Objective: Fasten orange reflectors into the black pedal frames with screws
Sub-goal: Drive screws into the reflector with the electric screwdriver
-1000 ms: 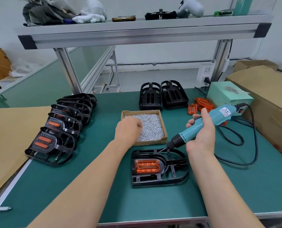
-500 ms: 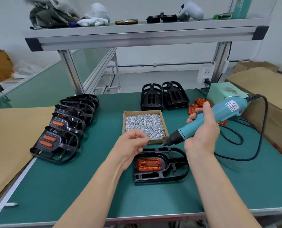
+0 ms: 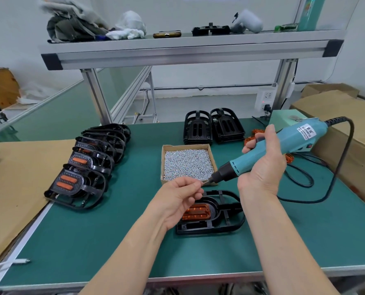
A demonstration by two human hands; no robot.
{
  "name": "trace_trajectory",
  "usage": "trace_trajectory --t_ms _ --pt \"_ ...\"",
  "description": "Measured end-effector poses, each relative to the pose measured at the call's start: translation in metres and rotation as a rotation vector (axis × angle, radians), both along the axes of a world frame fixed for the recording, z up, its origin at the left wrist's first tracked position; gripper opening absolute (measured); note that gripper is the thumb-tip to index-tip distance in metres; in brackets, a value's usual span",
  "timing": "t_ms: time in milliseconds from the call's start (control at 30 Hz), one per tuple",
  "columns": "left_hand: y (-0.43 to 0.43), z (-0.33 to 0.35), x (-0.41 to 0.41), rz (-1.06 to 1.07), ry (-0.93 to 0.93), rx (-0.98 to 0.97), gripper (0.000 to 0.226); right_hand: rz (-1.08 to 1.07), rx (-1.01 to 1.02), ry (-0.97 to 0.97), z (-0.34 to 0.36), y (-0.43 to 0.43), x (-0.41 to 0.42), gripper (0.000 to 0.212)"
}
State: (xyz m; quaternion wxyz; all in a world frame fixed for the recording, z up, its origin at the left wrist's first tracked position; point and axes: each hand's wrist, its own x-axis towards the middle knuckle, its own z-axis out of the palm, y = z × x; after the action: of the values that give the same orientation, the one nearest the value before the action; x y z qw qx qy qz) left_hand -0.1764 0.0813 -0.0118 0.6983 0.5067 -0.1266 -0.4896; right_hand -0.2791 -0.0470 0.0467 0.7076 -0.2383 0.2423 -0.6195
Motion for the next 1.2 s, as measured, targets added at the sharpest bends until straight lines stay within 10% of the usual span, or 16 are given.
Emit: trace_trajectory --t_ms 300,1200 --pt "0.000 -0.002 -0.015 0.031 0.366 -0.170 0.025 -0.044 -0.021 0.001 0.002 -0.002 -0.004 0.022" --pt "0.005 -0.001 -0.026 0.117 0.142 -0.096 0.024 -0.055 -0.043 0.032 -0.007 0.000 -0.004 0.021"
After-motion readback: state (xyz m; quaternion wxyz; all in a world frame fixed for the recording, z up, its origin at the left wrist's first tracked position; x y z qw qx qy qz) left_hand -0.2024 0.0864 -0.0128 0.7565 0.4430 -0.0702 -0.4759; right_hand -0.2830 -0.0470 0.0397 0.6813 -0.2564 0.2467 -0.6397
